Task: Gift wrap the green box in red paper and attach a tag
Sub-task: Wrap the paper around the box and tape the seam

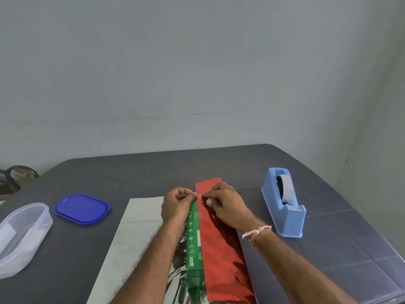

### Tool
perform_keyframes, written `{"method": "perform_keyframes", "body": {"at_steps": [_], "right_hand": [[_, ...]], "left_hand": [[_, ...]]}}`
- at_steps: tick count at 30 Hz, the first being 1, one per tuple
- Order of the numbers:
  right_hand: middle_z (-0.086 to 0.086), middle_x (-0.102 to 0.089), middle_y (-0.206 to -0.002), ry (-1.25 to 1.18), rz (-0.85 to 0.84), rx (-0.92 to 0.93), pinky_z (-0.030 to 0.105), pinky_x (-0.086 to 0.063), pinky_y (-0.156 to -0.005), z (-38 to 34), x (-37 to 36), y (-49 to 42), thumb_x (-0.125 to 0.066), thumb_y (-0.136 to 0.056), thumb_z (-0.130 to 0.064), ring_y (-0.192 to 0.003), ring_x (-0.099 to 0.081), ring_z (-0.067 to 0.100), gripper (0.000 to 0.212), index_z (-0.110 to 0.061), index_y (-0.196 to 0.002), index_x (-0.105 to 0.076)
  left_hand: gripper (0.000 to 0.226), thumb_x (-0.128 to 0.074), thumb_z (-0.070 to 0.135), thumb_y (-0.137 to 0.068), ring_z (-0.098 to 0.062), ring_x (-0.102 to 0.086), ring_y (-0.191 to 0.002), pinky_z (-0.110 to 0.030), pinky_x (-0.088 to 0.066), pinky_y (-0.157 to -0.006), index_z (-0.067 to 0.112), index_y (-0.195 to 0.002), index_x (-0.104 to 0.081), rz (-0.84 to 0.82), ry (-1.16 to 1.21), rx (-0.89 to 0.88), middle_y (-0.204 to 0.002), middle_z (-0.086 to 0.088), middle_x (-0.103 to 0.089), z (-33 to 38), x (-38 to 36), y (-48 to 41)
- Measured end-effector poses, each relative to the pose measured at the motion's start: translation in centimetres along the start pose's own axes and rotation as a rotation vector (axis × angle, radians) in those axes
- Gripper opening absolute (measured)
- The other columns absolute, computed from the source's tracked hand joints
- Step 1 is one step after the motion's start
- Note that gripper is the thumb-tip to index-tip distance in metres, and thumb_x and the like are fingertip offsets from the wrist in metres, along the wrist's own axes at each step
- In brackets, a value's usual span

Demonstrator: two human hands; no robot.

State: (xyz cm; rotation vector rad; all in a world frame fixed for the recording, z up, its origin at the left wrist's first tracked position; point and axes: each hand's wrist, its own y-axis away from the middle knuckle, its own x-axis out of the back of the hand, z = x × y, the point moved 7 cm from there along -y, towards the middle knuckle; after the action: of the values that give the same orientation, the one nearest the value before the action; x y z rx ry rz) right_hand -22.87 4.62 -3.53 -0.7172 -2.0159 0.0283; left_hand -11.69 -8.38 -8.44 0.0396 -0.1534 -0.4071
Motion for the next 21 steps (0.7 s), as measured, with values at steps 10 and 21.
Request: {"method": "perform_keyframes", "body": {"at_steps": [10, 21], "right_hand": [[-0.003, -0.058, -0.116, 0.0, 0.016, -0.016, 0.029, -0.046, -0.097, 0.0, -0.2, 0.1, -0.062, -0.098, -0.018, -0.111, -0.053, 0.02, 0.029, -0.023, -0.125, -0.074], [0.002, -0.06, -0.122, 0.02, 0.006, -0.031, 0.038, -0.047, -0.103, -0.3, -0.3, 0.3, -0.063, -0.097, -0.018, -0.116, -0.054, 0.024, 0.031, -0.019, -0.126, -0.073]], "left_hand": [[0.015, -0.083, 0.04, -0.078, -0.008, -0.069, -0.077, -0.028, -0.048, -0.068, 0.029, -0.083, -0.073, 0.045, -0.158, -0.081, -0.079, 0.011, -0.074, 1.0, 0.6, 0.2], [0.044, -0.083, 0.026, -0.08, -0.013, -0.062, -0.105, -0.034, -0.052, -0.089, 0.038, -0.118, -0.066, -0.162, -0.198, -0.267, -0.122, 0.014, -0.063, 1.8, 1.5, 2.7]]}}
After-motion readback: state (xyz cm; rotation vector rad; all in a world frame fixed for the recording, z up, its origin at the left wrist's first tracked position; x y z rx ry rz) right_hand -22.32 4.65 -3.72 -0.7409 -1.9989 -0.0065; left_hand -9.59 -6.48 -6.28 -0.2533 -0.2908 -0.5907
